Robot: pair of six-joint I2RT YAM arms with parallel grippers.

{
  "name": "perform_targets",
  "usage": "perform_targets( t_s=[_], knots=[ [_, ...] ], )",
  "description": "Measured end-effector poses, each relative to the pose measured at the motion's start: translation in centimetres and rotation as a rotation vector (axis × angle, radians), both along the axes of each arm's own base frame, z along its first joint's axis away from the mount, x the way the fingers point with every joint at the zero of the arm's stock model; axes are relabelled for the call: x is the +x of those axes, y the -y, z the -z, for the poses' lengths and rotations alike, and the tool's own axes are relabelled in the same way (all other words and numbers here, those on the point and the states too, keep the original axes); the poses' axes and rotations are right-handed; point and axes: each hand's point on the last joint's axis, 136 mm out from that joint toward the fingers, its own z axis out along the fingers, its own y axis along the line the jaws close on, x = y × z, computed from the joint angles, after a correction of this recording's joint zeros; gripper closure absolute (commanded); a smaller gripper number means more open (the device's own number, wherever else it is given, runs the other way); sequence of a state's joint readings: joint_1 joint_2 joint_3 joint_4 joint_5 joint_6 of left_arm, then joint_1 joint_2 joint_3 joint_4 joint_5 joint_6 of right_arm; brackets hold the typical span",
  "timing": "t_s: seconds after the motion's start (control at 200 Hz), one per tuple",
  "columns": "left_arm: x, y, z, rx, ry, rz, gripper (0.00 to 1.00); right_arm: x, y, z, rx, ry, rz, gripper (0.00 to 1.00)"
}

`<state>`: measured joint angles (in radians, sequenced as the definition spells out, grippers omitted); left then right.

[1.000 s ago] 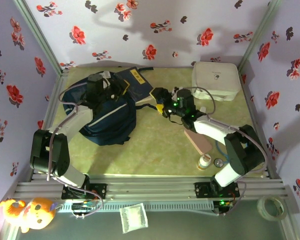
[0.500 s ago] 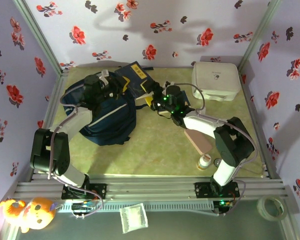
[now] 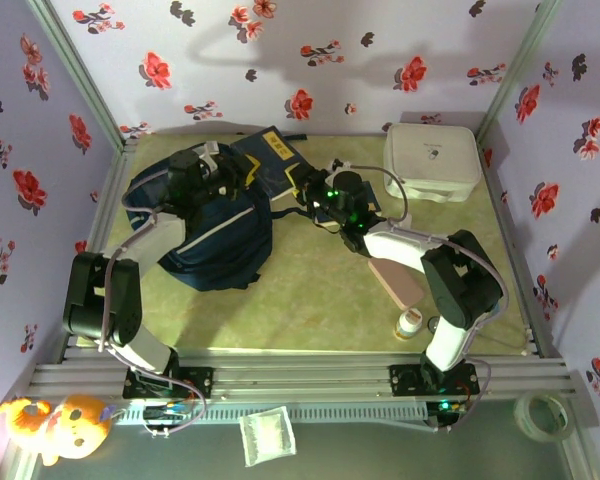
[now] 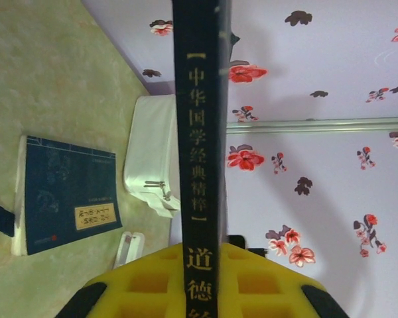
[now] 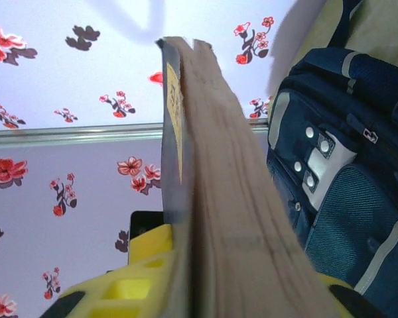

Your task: Pack books, pencil case, and school supplies into a backpack

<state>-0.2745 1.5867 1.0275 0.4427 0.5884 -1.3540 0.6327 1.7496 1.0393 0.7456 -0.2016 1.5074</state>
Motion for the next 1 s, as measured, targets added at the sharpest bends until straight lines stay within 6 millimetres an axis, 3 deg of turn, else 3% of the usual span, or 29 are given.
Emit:
perform_targets(
  t_s=[0.11, 0.225, 0.38, 0.48, 0.705, 1.0],
  knots=[
    [-0.4, -0.1, 1.4, 0.069, -0.021, 0.018, 0.52, 0.1, 0.1, 0.2, -0.018, 0.009, 0.010, 0.91],
    [-1.8, -0.9, 2.6, 0.166, -0.050, 0.025, 0.38, 0.3, 0.4, 1.4, -0.084, 0.005, 0.029, 0.94],
    [-4.3, -2.7, 2.2, 0.341, -0.032, 0.033, 0.16, 0.8, 1.4, 4.5, -0.279, -0.020, 0.066, 0.95],
    [-5.9, -3.9, 1.8, 0.454, -0.013, 0.039, 0.06, 1.3, 2.2, 5.2, -0.400, -0.012, 0.093, 0.95],
    [-7.3, -6.2, 3.1, 0.724, -0.026, 0.104, 0.02, 2.7, 4.0, 4.9, -0.598, 0.033, 0.148, 0.95],
    [-8.3, -7.1, 8.1, 1.078, -0.011, 0.265, 0.02, 3.4, 5.5, 5.2, -0.691, 0.057, 0.165, 0.92]
  ],
)
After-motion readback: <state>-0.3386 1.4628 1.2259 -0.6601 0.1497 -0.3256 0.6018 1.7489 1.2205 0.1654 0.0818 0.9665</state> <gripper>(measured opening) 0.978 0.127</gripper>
